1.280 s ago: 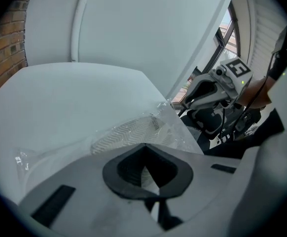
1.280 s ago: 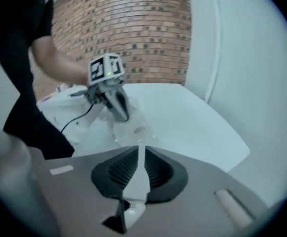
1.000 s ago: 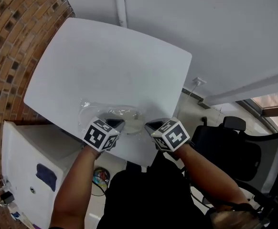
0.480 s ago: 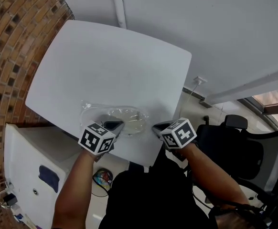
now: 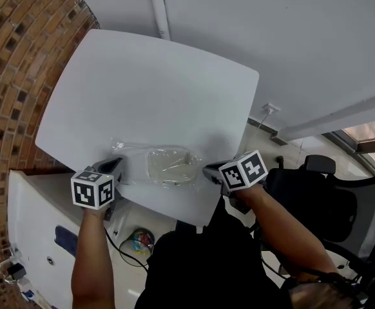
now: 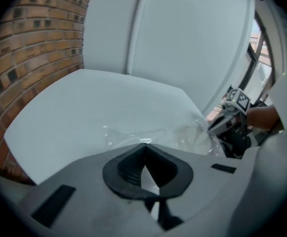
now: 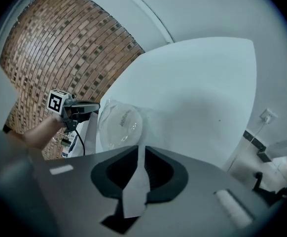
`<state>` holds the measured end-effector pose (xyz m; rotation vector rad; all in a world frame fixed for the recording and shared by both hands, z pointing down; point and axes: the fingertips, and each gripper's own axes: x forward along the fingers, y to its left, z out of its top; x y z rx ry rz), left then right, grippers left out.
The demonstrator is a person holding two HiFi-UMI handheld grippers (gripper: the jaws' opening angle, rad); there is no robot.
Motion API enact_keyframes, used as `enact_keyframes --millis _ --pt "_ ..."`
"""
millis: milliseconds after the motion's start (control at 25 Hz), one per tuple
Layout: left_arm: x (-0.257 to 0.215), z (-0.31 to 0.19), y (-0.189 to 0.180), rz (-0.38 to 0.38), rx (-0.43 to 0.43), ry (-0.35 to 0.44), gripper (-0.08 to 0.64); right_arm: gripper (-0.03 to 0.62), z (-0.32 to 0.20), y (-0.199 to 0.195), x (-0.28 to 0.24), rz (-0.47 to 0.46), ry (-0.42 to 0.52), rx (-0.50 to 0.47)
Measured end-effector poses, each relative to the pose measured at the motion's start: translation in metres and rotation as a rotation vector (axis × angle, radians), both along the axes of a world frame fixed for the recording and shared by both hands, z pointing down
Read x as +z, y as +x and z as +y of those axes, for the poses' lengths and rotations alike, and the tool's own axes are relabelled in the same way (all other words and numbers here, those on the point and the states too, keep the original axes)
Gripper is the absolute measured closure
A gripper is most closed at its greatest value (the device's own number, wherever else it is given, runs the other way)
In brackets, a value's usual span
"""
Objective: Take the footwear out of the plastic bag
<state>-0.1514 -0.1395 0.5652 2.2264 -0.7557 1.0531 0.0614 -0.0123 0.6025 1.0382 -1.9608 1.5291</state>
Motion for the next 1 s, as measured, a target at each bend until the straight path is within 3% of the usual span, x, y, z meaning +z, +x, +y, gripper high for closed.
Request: enact_keyframes --millis 120,240,320,440,640,800,1000 --pt "0.006 -0.003 -0.023 -0.032 -0.025 -0.018 0.554 0.548 -0.001 -0.001 0.002 -0.01 -0.01 0.014" --pt "0.009 0.002 -0.015 -0.029 0.027 -0.02 0.554 0.548 -0.003 -0.002 0.002 -0.016 -0.012 0.022" --pt "0.017 0.003 -0.012 -0.072 0.057 -0.018 0.554 0.546 -0.004 -0.003 0.001 -0.03 -0.012 0.029" --pt "0.031 0.005 -0.014 -0.096 0.058 -0.036 0.554 0.535 -0.006 -0.005 0.0 -0.059 -0.015 0.044" --pt "0.033 0.0 -0.019 0.106 -0.054 -0.142 0.554 0.525 -0.008 -0.004 -0.003 -0.109 -0.014 0.069" --pt "0.034 -0.003 -0.024 0.251 -0.121 -0.225 0.554 0.52 -0.009 -0.006 -0.009 -0.244 -0.022 0.14" --pt "0.034 -0.003 -0.022 0.274 -0.115 -0.239 0.555 0.5 -0.01 -0.004 -0.016 -0.346 -0.021 0.169"
